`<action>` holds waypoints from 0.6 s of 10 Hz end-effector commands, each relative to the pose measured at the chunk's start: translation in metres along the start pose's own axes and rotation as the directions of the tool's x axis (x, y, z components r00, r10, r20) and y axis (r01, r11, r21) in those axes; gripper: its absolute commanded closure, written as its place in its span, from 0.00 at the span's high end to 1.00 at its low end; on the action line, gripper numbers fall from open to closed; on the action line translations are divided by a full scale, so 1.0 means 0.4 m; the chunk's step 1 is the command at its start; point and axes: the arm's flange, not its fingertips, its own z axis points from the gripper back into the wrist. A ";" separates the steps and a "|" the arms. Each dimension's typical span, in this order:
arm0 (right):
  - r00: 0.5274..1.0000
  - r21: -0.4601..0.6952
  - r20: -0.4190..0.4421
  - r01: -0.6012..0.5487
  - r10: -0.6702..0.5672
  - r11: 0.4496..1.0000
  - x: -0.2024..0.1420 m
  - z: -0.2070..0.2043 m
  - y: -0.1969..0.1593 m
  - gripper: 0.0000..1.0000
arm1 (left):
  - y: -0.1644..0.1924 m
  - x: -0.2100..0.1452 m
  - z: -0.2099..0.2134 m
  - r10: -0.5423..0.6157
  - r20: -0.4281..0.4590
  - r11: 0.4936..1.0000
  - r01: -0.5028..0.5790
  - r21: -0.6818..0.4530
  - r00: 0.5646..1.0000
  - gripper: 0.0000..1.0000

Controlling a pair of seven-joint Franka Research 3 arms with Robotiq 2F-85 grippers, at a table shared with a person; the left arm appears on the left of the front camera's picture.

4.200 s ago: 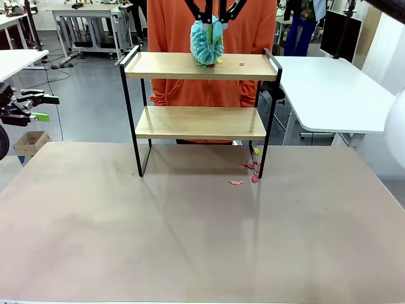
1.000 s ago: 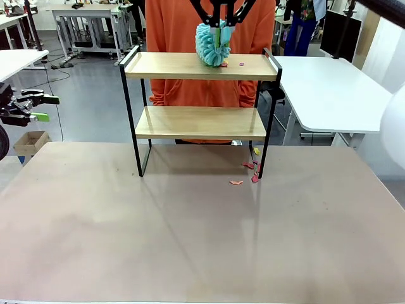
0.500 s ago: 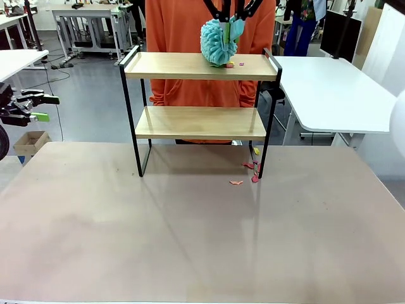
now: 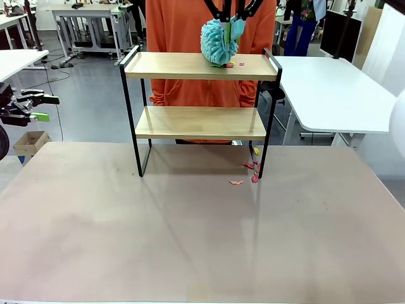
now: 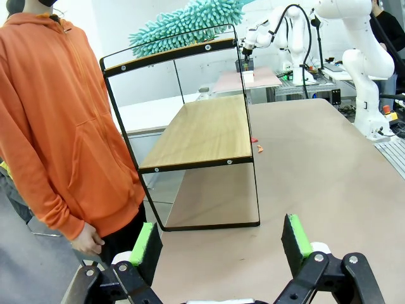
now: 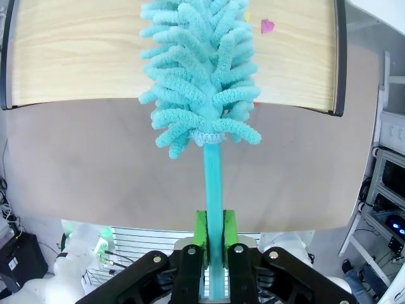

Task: Clean the shelf.
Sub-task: Clean the specific section of the Shelf indicated by the human with the Duster.

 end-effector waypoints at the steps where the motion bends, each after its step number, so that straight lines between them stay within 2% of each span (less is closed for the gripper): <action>1: 1.000 -0.007 0.012 0.024 -0.023 1.000 -0.002 0.004 0.002 0.13 | -0.005 0.009 0.002 -0.004 0.004 1.000 0.004 0.001 1.000 1.00; 4: 1.000 0.000 0.000 0.000 0.000 1.000 0.000 0.000 0.000 0.13 | -0.005 0.009 0.002 -0.004 0.004 1.000 0.004 0.001 1.000 1.00; 5: 0.998 0.027 -0.041 -0.044 0.045 0.999 -0.018 -0.072 0.033 0.13 | -0.005 0.009 0.002 -0.004 0.004 1.000 0.004 0.001 1.000 1.00; 6: 0.997 0.048 -0.058 -0.041 0.044 0.998 -0.048 -0.131 0.046 0.13 | -0.005 0.009 0.002 -0.004 0.004 1.000 0.004 0.001 1.000 1.00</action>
